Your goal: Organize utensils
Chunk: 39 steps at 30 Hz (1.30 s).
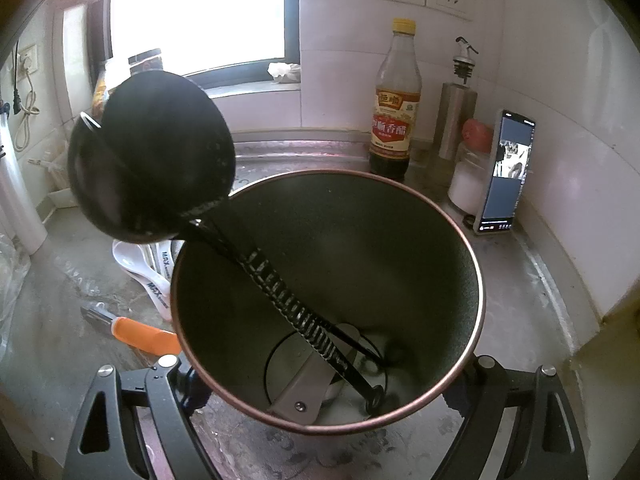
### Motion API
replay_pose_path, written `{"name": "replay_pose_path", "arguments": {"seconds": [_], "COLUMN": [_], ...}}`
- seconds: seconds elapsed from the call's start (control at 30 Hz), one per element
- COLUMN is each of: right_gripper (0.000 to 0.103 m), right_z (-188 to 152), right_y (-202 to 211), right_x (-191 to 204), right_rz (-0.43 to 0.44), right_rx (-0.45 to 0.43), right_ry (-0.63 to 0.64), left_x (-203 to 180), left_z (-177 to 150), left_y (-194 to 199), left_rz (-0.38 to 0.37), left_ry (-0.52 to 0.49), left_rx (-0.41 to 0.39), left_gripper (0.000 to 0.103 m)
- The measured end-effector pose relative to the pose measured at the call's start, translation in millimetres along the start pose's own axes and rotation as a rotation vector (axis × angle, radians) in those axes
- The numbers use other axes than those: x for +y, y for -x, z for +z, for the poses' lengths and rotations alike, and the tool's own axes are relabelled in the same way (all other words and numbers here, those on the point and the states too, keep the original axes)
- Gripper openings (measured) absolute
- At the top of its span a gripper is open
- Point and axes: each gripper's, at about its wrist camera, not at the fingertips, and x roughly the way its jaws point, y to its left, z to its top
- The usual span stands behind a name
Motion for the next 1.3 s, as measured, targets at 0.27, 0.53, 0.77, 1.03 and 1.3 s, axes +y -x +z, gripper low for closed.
{"name": "replay_pose_path", "arguments": {"seconds": [0.27,0.53,0.77,1.03,1.3], "right_gripper": [0.09,0.09,0.09,0.09,0.09], "right_z": [1,1,1,1,1], "right_y": [-2,-3,-4,-6,-6], "right_x": [-1,0,-1,-3,-4], "right_rz": [0.01,0.018,0.023,0.034,0.04], "right_rx": [0.001,0.001,0.004,0.006,0.005], "right_ry": [0.002,0.005,0.008,0.01,0.012], "left_x": [-7,-4,1,8,19], "left_z": [-10,-29,-38,-57,-73], "left_y": [-31,-48,-63,-67,-63], "left_rz": [0.001,0.042,0.066,0.07,0.106], "left_ry": [-0.021,-0.051,-0.057,-0.028,0.03], "left_rx": [0.072,0.105,0.129,0.199,0.263], "left_gripper": [0.003,0.003,0.003,0.003,0.003]}}
